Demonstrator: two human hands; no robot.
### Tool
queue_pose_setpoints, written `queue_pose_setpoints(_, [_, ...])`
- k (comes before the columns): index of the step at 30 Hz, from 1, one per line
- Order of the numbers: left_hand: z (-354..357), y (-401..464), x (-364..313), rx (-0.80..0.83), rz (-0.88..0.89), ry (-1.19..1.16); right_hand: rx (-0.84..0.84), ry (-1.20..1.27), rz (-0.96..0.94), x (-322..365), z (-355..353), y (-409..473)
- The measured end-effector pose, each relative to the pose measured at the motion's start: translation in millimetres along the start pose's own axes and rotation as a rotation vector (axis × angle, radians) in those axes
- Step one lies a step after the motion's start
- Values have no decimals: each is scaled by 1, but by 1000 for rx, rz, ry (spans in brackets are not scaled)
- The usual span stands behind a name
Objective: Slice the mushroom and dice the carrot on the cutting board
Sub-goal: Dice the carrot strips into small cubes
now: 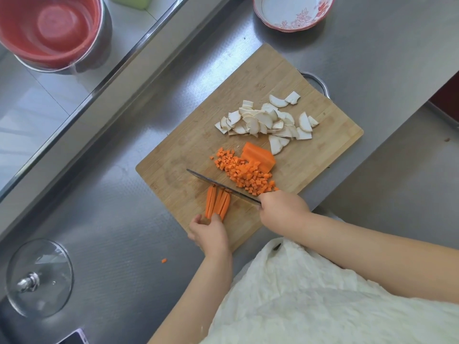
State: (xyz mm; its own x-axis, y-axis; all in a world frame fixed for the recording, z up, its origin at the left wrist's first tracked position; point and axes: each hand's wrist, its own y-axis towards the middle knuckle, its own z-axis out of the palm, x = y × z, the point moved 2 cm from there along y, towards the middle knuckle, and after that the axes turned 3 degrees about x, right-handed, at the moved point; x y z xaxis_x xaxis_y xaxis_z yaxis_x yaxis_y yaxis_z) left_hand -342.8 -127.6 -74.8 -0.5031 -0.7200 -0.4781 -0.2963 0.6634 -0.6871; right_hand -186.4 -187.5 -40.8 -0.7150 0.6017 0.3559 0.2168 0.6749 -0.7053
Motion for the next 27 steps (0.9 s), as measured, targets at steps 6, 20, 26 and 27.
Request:
queue_pose_setpoints(6, [-6,14,1,116,645,685,-7,14,6,-1,0,0])
queue_pose_setpoints(20, [-2,25,-4,127,800,714,-60,6,-7,5,-1,-5])
queue_pose_setpoints(26, [1,28,-5,87,1193,725,-114,-115,-86,16,-11,-17])
queue_pose_setpoints(27, [1,29,-5,84,1221,722,-109,-145,-87,19,-12,-18])
